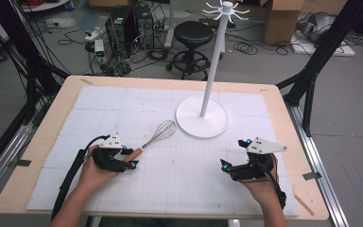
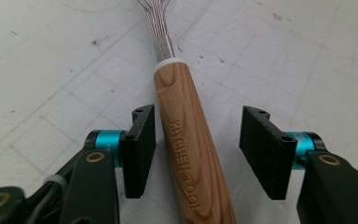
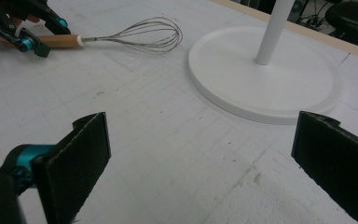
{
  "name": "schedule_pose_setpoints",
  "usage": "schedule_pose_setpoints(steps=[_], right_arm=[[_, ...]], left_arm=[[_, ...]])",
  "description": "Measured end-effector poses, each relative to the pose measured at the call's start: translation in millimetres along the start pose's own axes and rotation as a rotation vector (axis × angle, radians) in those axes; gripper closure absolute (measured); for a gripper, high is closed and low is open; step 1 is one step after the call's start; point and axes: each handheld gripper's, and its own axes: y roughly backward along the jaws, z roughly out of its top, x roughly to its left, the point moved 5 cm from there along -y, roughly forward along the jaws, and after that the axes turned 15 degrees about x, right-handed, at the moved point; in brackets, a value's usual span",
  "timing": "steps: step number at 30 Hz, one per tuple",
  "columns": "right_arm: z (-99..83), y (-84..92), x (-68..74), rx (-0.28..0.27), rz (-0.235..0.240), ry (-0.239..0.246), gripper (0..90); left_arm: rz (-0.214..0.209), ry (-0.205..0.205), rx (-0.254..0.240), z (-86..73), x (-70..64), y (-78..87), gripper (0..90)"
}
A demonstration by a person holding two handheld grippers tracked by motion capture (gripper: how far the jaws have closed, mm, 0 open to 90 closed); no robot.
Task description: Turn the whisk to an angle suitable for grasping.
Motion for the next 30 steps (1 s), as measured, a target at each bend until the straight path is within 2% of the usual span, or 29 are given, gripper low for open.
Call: schedule_pose_setpoints(steps=[3,7,9,10,11,14,17,20,21,27,30], right_arm=[[0.1,-1.1,0.4,0.01,-0.006,0.009,3.0],[0.3,0.8,0.6,0.004,-0.006,0.004,3.0],[0.3,1.6,0.3,0.001,-0.007,0.002,3.0],[0.4,2.1,0.0,0.002,-0.007,0.004,3.0],[0.7,2.6,-0.2,0.0,-0.009,0.006,3.0],[2.7,5.6,0.0,-0.007,-0.011,0.003,3.1],[4.1,9.5,-0.3,-0.019,-0.016,0.004,3.0],[4.1,12.0,-1.0,-0.024,-0.016,0.002,3.0],[4.0,12.3,-1.2,-0.026,-0.016,0.001,3.1],[6.4,12.4,-1.0,-0.028,-0.011,0.006,3.1],[7.8,12.2,-0.2,-0.032,-0.008,0.009,3.0]], left_arm=[[-0.001,-0.012,0.007,-0.2,-1.5,1.3,60.2],[-0.018,-0.02,0.01,-0.4,-3.0,2.2,62.7],[-0.04,-0.022,0.011,-0.5,-4.3,2.8,65.0],[-0.066,-0.029,0.009,-0.2,-6.1,2.7,66.3],[-0.066,-0.029,0.009,-0.2,-6.1,2.7,67.3],[-0.071,-0.055,0.015,1.7,-8.1,1.6,67.5],[-0.077,-0.051,0.024,2.7,-7.8,1.6,67.5],[-0.094,-0.079,0.041,6.4,-9.6,0.2,67.6],[-0.117,-0.093,0.038,10.9,-13.2,-3.2,67.6],[-0.148,-0.139,0.039,26.7,-22.1,-13.5,68.2],[-0.16,-0.149,0.03,36.8,-24.9,-16.8,70.1]])
